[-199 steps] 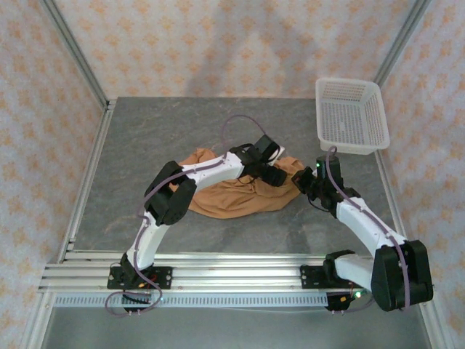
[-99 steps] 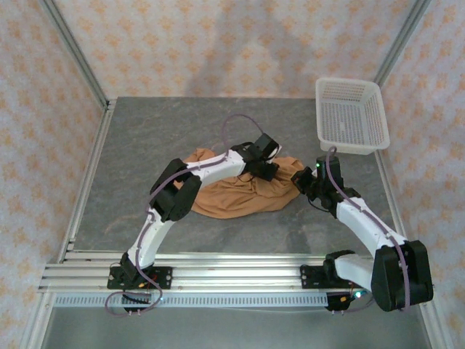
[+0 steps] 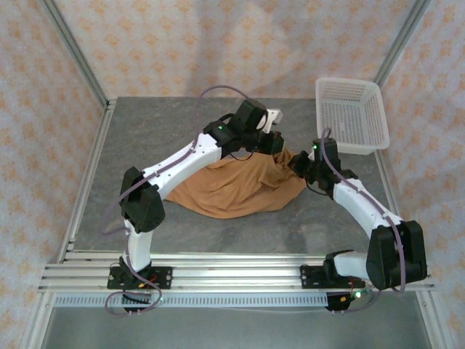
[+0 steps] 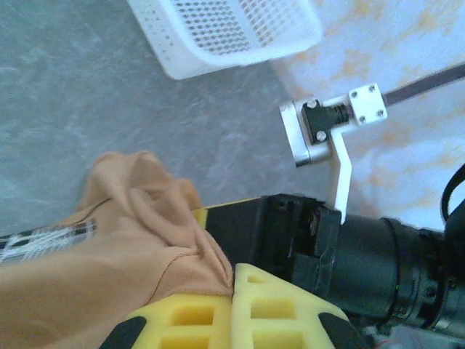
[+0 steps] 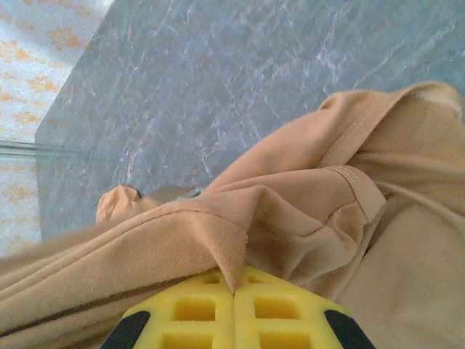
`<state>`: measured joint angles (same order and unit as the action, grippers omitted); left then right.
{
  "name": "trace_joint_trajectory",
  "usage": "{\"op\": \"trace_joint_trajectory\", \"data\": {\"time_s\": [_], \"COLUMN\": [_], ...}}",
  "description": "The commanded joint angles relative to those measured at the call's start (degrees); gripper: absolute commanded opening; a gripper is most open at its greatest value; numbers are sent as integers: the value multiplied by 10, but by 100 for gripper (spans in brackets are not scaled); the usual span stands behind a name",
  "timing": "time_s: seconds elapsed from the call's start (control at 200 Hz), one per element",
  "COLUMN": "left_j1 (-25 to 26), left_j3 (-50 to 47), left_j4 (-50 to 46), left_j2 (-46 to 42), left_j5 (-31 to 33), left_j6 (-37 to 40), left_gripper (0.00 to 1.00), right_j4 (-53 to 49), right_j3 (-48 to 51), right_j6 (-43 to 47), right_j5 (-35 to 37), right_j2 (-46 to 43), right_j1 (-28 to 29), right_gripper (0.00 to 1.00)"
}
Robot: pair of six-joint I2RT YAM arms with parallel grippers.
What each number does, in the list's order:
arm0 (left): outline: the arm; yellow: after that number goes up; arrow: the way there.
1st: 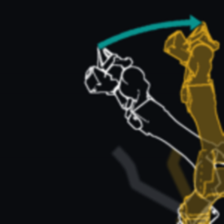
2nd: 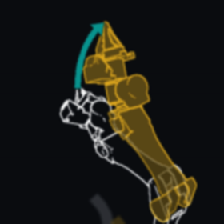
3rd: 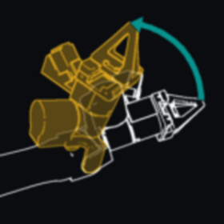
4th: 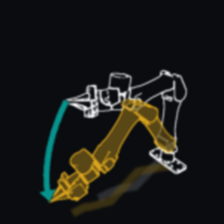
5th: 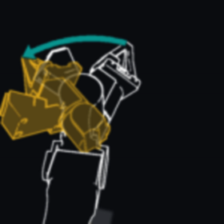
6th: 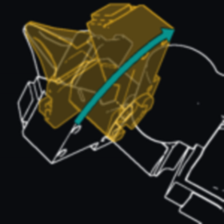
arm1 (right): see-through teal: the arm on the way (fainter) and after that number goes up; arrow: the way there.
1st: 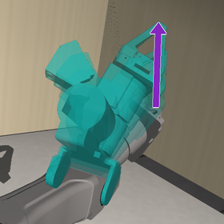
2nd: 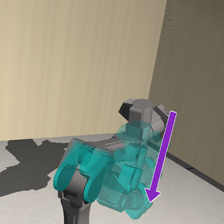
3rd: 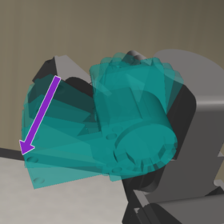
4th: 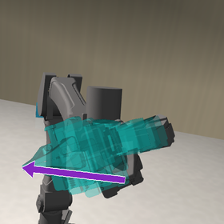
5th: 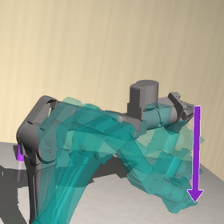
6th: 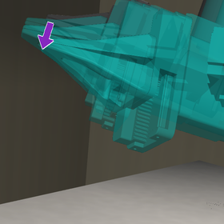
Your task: Fold the inside-out t-shirt
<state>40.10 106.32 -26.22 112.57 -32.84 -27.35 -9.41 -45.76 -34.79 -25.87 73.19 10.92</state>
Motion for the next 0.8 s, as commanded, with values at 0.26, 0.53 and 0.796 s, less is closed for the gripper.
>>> {"op": "trace_joint_trajectory", "data": {"time_s": [0.26, 0.53, 0.796], "left_j1": [-63, -64, -64], "left_j3": [-120, -113, -99], "left_j4": [173, 161, 136], "left_j2": [36, 54, 51], "left_j5": [-117, -101, -92], "left_j6": [-208, -214, -200], "left_gripper": [0, 0, 0], "right_j4": [-109, 52, 126], "right_j3": [-49, 13, 15], "right_j6": [16, 39, 112], "right_j5": [80, 20, 62], "right_j2": [-37, -35, 51], "right_j1": [3, 72, 94], "right_gripper": [32, 14, 26]}}
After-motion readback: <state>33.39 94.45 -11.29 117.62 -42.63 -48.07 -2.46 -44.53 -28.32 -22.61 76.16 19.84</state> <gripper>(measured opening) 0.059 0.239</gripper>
